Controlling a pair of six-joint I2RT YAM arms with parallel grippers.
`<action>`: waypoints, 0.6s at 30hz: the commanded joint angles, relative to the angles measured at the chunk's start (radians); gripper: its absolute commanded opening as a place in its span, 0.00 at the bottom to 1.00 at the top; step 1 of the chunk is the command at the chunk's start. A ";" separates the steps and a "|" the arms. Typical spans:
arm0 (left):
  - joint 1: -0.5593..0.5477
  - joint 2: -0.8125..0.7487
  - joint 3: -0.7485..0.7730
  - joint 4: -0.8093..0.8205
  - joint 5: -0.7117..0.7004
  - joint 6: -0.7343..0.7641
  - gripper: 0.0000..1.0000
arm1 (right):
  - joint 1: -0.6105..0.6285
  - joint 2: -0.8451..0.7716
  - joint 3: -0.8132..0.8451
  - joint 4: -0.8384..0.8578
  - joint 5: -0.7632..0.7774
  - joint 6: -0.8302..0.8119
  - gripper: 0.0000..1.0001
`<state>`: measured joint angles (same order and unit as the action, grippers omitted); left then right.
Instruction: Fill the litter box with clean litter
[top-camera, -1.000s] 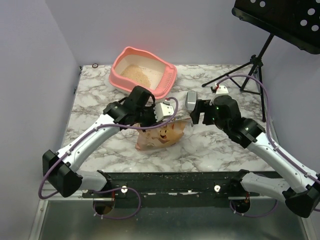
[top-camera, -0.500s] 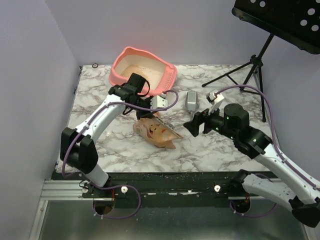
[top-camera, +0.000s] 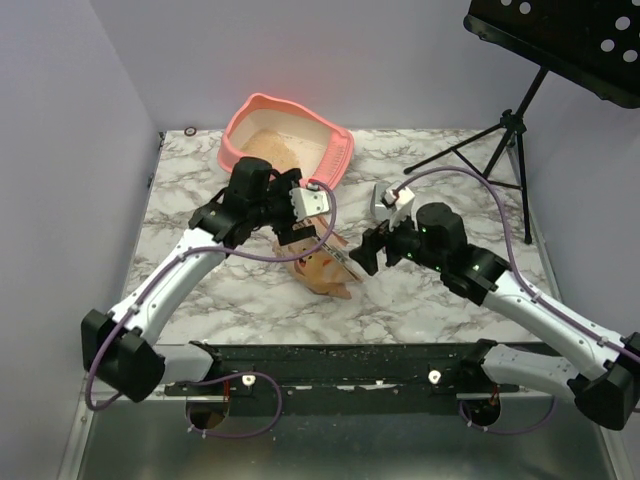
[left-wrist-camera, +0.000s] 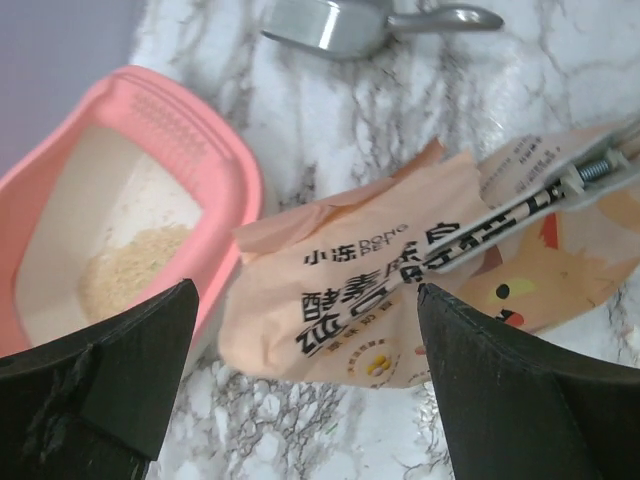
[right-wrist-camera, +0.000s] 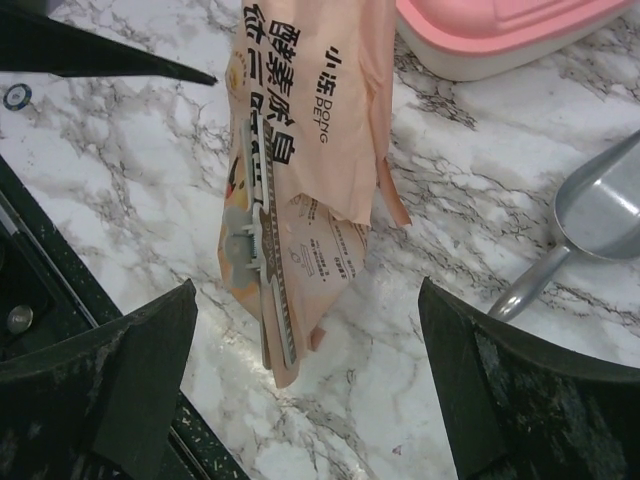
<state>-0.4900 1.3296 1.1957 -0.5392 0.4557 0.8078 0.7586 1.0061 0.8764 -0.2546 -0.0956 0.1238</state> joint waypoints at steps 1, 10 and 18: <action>-0.007 -0.176 -0.070 0.246 -0.130 -0.282 0.99 | 0.022 0.084 0.070 0.038 -0.030 -0.041 0.98; -0.007 -0.346 -0.125 0.194 -0.365 -0.899 0.99 | 0.091 0.183 0.113 0.020 -0.055 -0.088 0.92; -0.007 -0.330 -0.205 0.107 -0.498 -1.000 0.99 | 0.150 0.272 0.150 -0.018 0.040 -0.110 0.85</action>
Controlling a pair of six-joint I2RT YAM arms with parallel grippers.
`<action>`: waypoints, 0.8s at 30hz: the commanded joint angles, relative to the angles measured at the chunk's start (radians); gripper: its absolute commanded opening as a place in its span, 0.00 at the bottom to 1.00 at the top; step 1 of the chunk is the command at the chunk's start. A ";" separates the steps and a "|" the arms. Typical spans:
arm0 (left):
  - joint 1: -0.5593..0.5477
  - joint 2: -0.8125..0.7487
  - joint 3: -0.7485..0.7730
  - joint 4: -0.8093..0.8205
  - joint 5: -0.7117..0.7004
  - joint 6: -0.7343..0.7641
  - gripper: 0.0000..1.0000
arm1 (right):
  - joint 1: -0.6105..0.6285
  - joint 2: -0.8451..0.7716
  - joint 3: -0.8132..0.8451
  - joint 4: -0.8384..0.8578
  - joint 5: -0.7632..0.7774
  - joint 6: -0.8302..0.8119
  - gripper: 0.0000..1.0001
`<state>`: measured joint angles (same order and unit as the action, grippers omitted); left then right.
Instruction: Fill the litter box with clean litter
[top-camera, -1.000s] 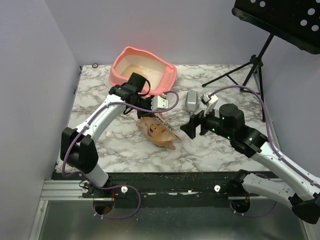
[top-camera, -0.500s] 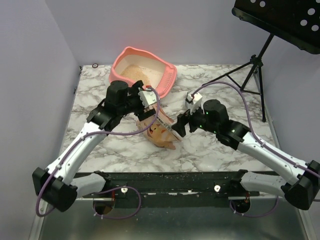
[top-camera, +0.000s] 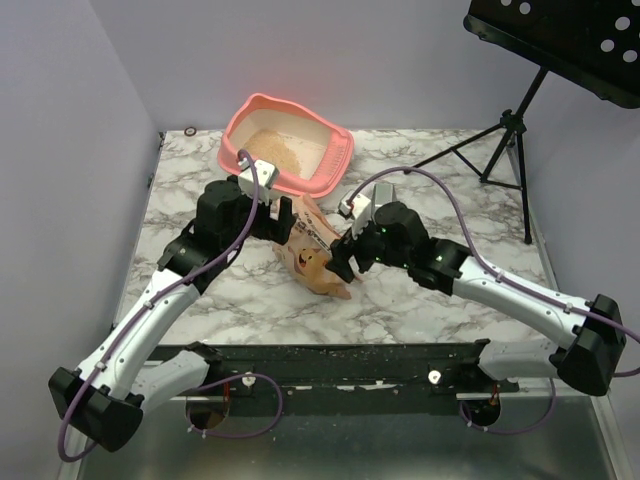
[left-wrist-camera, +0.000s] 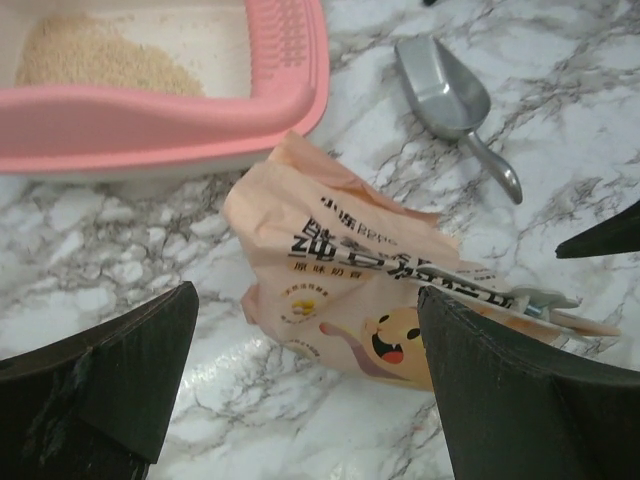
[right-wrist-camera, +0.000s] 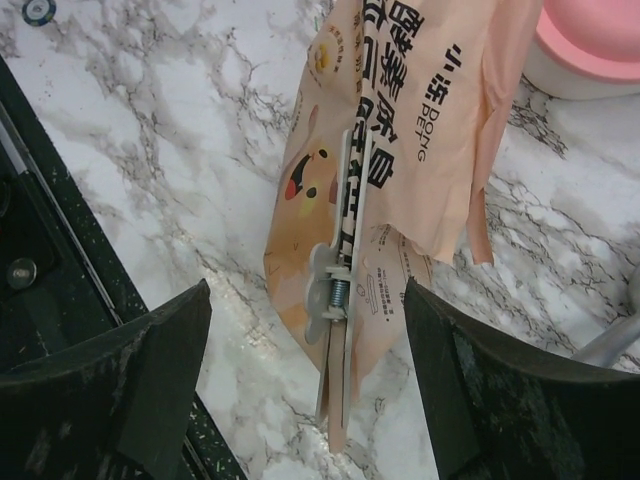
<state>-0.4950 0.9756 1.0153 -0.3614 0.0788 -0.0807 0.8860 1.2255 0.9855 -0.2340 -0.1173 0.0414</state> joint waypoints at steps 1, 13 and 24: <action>-0.002 0.026 -0.027 -0.070 -0.128 -0.110 0.99 | 0.028 0.066 0.047 -0.042 0.083 -0.031 0.83; -0.002 -0.034 -0.127 0.024 -0.160 -0.102 0.99 | 0.050 0.152 0.090 -0.099 0.220 -0.026 0.63; -0.001 -0.029 -0.135 0.026 -0.152 -0.108 0.99 | 0.056 0.073 0.082 -0.091 0.386 0.014 0.01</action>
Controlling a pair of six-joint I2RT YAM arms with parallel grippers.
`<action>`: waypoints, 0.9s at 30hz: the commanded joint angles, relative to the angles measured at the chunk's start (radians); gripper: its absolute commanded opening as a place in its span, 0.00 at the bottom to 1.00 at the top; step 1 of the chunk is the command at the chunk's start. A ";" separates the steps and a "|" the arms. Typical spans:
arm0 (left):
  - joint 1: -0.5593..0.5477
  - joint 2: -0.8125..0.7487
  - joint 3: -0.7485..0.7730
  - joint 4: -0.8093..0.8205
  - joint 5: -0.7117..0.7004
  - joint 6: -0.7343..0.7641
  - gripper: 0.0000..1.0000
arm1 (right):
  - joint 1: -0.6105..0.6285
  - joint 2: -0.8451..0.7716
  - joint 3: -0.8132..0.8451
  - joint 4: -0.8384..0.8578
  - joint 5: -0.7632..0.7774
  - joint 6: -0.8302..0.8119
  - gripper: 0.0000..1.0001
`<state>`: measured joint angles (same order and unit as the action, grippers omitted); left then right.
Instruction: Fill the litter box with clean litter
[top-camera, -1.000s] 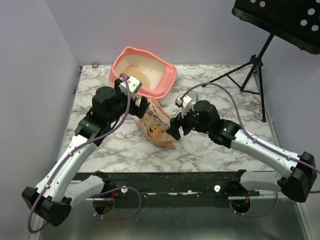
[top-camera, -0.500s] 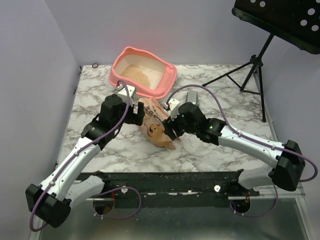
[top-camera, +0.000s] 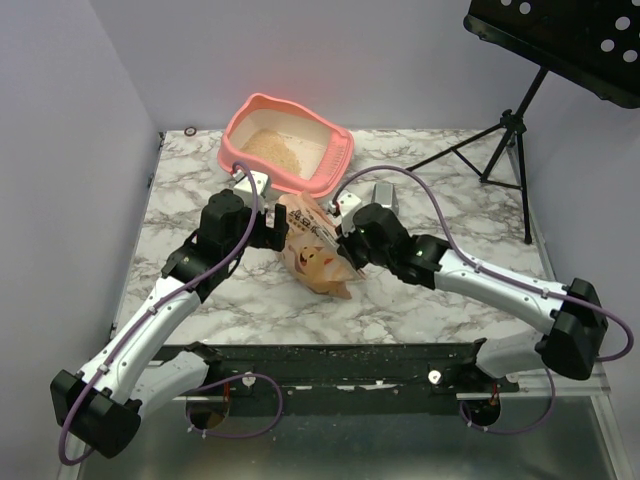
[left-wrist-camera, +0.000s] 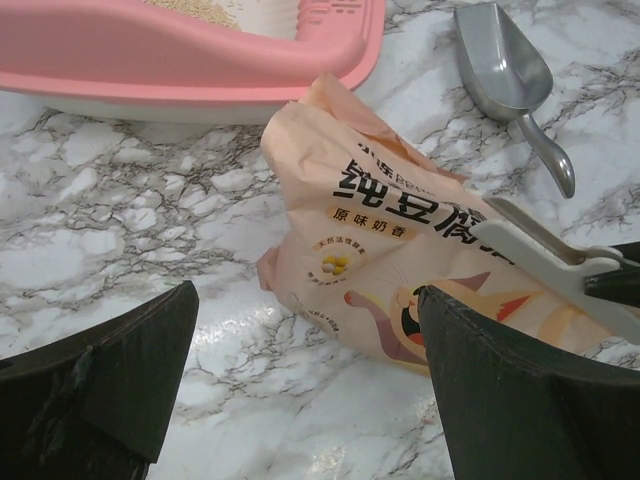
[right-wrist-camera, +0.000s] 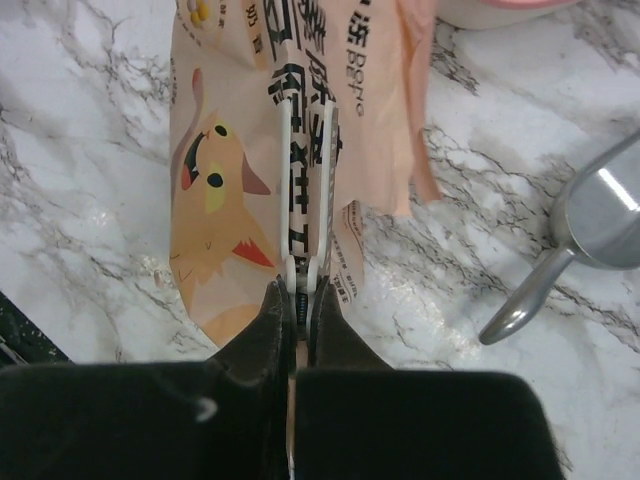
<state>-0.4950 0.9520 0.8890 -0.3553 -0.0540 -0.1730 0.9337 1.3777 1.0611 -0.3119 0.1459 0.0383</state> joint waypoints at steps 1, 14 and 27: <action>-0.001 -0.006 -0.009 0.018 -0.018 -0.020 0.99 | 0.007 -0.104 0.005 -0.013 0.144 0.023 0.01; -0.001 -0.001 -0.015 0.026 0.006 -0.052 0.99 | -0.149 -0.261 -0.045 -0.171 0.434 0.239 0.01; -0.002 -0.025 -0.025 0.039 0.049 -0.076 0.99 | -0.551 -0.181 -0.303 -0.058 0.353 0.610 0.01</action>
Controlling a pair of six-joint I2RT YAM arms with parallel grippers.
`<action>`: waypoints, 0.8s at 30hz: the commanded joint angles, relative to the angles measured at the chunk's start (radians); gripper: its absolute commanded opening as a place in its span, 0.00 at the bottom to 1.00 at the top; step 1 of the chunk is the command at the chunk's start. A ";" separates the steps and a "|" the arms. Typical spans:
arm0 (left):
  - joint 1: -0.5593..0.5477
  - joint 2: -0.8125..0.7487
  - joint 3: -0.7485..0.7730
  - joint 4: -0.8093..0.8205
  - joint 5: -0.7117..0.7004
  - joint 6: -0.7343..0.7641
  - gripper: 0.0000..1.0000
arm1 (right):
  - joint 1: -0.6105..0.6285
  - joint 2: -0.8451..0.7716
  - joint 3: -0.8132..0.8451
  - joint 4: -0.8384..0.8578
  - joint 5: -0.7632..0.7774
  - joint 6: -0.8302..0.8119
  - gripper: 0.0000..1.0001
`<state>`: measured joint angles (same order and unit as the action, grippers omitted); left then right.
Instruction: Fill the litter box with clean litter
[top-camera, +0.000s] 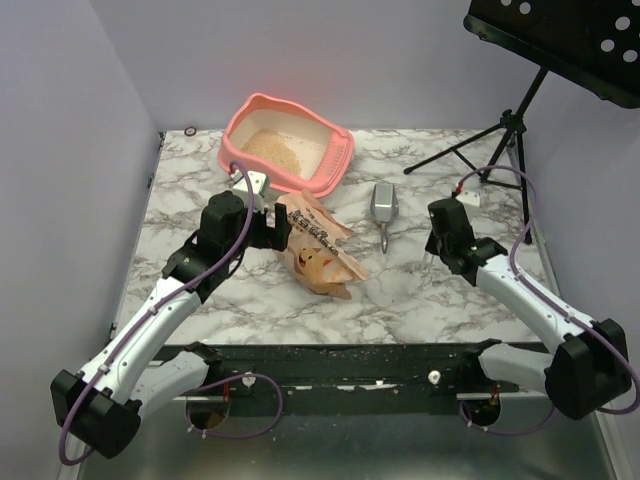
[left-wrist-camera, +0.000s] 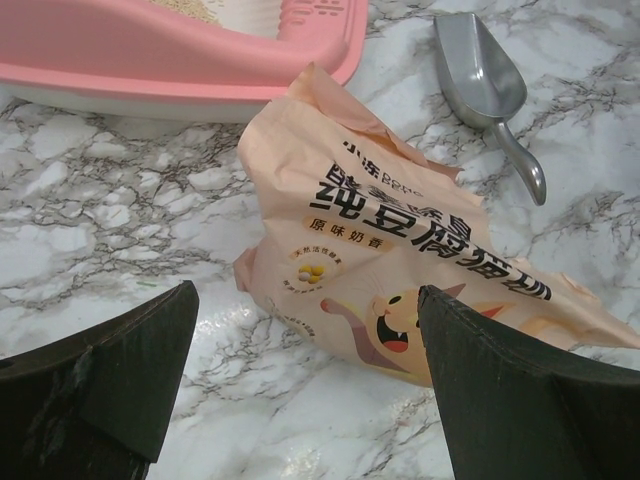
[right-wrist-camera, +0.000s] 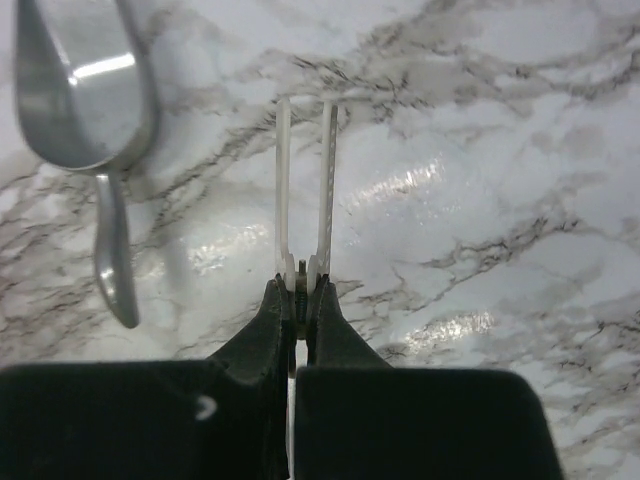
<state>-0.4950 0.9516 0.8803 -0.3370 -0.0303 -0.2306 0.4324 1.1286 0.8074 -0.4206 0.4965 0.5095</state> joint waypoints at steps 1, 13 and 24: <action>-0.002 -0.028 -0.020 0.021 0.026 -0.018 0.99 | -0.066 0.086 -0.060 0.066 0.001 0.149 0.01; -0.002 -0.028 -0.026 0.024 0.029 -0.023 0.99 | -0.181 0.203 -0.059 0.169 -0.096 0.198 0.07; -0.001 0.007 -0.021 0.035 0.029 -0.018 0.99 | -0.228 0.292 0.003 0.172 -0.119 0.267 0.45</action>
<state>-0.4950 0.9417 0.8673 -0.3290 -0.0216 -0.2390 0.2134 1.4071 0.7734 -0.2771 0.3794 0.7391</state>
